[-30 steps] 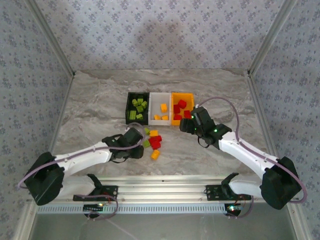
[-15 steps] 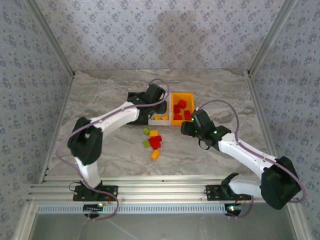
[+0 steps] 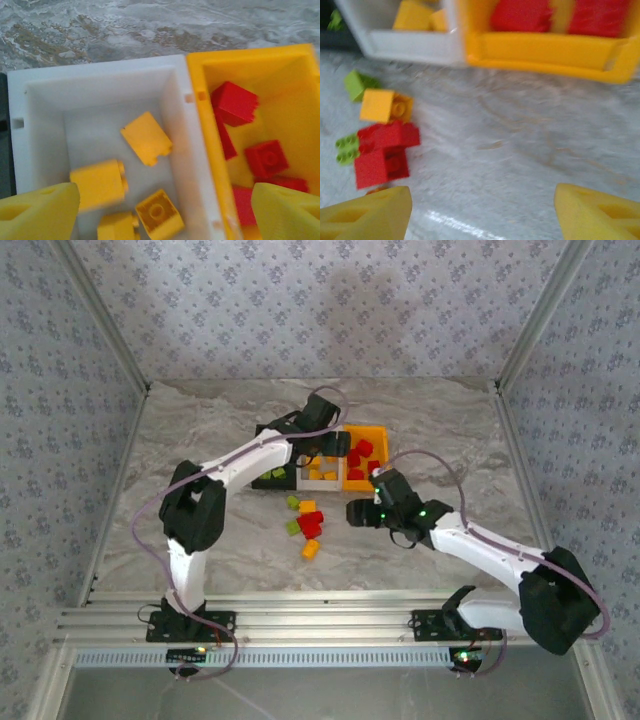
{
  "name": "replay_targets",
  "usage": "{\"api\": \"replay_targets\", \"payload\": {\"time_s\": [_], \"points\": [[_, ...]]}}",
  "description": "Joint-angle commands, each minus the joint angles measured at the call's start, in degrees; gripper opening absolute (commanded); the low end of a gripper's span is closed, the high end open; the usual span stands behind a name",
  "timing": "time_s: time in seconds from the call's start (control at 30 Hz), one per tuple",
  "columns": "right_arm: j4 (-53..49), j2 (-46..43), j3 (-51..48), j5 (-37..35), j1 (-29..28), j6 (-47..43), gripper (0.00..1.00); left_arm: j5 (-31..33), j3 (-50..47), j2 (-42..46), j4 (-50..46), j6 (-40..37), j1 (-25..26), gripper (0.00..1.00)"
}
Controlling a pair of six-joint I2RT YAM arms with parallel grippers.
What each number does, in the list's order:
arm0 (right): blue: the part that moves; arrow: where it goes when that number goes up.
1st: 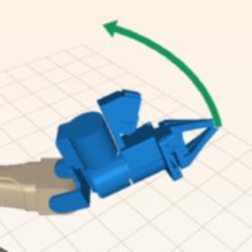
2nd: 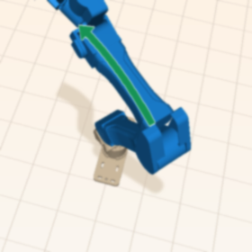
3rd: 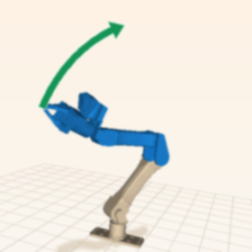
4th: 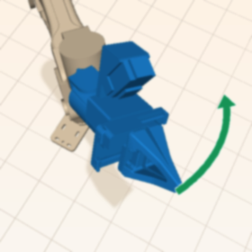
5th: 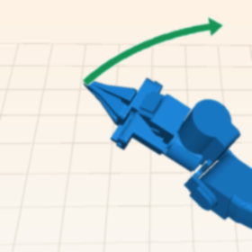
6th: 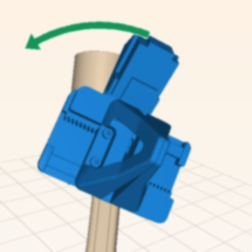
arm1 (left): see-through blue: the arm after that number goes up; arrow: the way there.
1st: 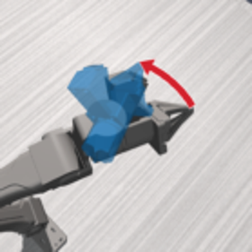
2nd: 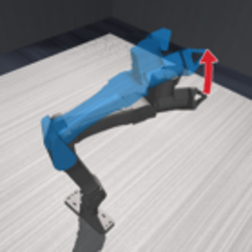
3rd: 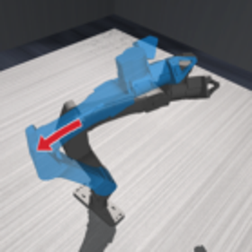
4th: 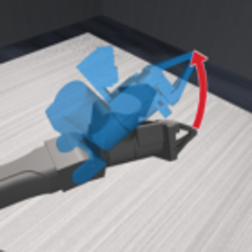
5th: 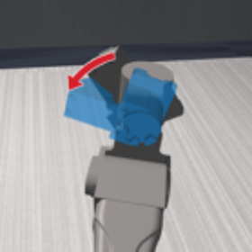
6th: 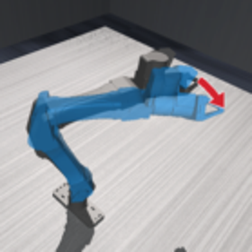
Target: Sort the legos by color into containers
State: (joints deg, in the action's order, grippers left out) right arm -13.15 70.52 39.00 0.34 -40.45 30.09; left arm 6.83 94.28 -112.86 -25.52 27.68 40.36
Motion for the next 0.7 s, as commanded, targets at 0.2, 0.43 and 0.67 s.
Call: {"api": "replay_targets", "payload": {"time_s": [0.2, 0.43, 0.67], "points": [[2.8, 15.2, 9.4, -0.2, -13.0, -3.6, 0.78, 0.6, -24.4, 30.9, 2.5, 3.1, 0.9, 0.99], [1.4, 25.0, 15.2, -1.8, -18.1, -5.5, 0.94, 5.6, -39.5, 48.4, -4.6, 6.2, 0.8, 0.99], [-2.0, 29.9, 18.1, -5.4, -20.9, -7.1, 0.90, 6.9, -48.2, 55.9, -7.8, 9.7, -0.3, 0.99]]}}
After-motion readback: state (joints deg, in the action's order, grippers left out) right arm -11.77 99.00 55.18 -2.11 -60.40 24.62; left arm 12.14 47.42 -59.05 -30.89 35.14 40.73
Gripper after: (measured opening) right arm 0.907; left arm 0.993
